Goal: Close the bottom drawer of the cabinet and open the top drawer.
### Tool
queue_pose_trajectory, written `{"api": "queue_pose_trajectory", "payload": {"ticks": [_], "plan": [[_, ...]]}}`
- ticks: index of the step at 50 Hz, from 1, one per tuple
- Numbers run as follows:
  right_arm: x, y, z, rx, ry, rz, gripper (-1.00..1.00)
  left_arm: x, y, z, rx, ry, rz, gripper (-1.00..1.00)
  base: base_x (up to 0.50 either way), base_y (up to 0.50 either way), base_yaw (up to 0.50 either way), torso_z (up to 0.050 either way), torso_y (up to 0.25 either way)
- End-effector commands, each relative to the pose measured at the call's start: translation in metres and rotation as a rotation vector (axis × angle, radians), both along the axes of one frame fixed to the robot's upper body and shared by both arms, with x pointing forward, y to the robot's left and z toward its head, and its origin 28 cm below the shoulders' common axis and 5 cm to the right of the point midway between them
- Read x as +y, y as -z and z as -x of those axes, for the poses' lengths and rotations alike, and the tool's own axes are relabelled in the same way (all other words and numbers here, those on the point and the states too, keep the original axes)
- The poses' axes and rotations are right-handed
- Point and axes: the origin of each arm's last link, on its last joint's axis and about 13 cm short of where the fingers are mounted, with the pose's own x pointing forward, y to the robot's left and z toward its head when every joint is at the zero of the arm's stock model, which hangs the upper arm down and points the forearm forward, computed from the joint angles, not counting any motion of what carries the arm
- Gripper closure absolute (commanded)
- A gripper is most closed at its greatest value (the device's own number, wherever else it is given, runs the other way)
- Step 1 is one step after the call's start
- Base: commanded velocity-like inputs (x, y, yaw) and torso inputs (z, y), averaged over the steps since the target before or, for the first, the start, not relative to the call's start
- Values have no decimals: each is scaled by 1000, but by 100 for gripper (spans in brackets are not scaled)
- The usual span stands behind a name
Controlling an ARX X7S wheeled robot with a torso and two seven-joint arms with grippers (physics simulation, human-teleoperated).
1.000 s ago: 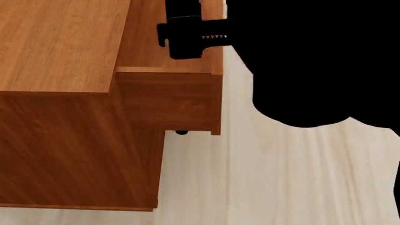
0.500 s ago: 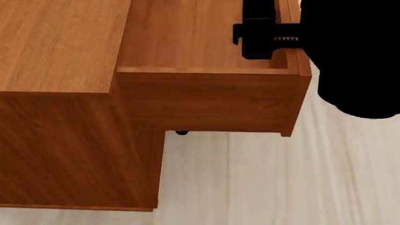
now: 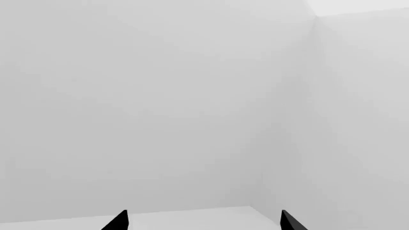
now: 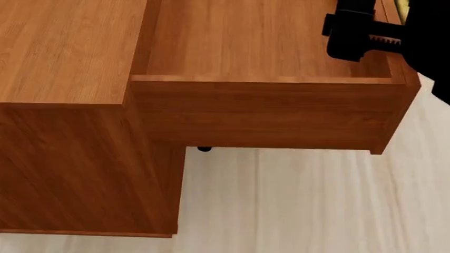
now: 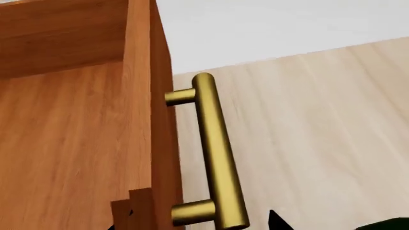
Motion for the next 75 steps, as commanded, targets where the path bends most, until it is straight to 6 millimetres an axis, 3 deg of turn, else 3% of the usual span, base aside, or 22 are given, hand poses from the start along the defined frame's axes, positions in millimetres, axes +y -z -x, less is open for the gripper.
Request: {"api": "queue_pose_trajectory", "payload": {"ticks": [1, 13, 17, 28, 35, 41, 49, 55, 57, 59, 63, 65, 75], "plan": [[-57, 14, 1, 69, 448, 207, -100, 0, 0, 0, -2, -3, 0, -100, 0, -2, -7, 0, 11], [-62, 9, 1, 53, 472, 180, -100, 0, 0, 0, 1, -3, -2, -100, 0, -2, -9, 0, 6], [-55, 3, 4, 25, 427, 152, -100, 0, 0, 0, 3, -2, -4, -100, 0, -3, -10, 3, 5], [-15, -30, 28, -201, 277, 112, -100, -1, 0, -1, 8, 0, -9, -100, 0, -4, -9, 1, 6], [12, -54, 59, -323, 164, 114, -100, -1, 0, -1, 9, 2, -10, -100, 0, -4, -4, 1, 3], [27, -61, 80, -369, 95, 129, -100, -1, 0, -1, 6, 4, -8, -100, 0, -1, 0, 0, 0], [40, -53, 101, -428, 29, 144, -100, 0, 0, 0, 4, 6, -7, -100, 0, 0, 0, 0, 0], [52, -34, 124, -507, -9, 204, -100, -1, 0, -2, 6, 8, -11, -100, 0, 0, 0, 0, 0], [55, -26, 132, -532, 6, 223, -100, -1, 13, -1, 8, 7, -11, -100, 0, 0, 0, 0, 0], [58, -18, 136, -530, -2, 232, -100, 0, 1, -3, 8, 8, -12, -100, 0, 0, 0, 0, 0], [60, -5, 142, -556, 4, 263, -100, -1, 12, -2, 8, 8, -13, -100, 0, 0, 0, 0, 0], [60, 0, 144, -556, 3, 249, -100, 0, 1, -2, 7, 6, -13, -100, 0, 0, 0, 0, 0], [60, 32, 150, -563, -3, 256, -100, -1, -1, -1, 8, 5, -20, -100, 0, 0, 0, 0, 0]]}}
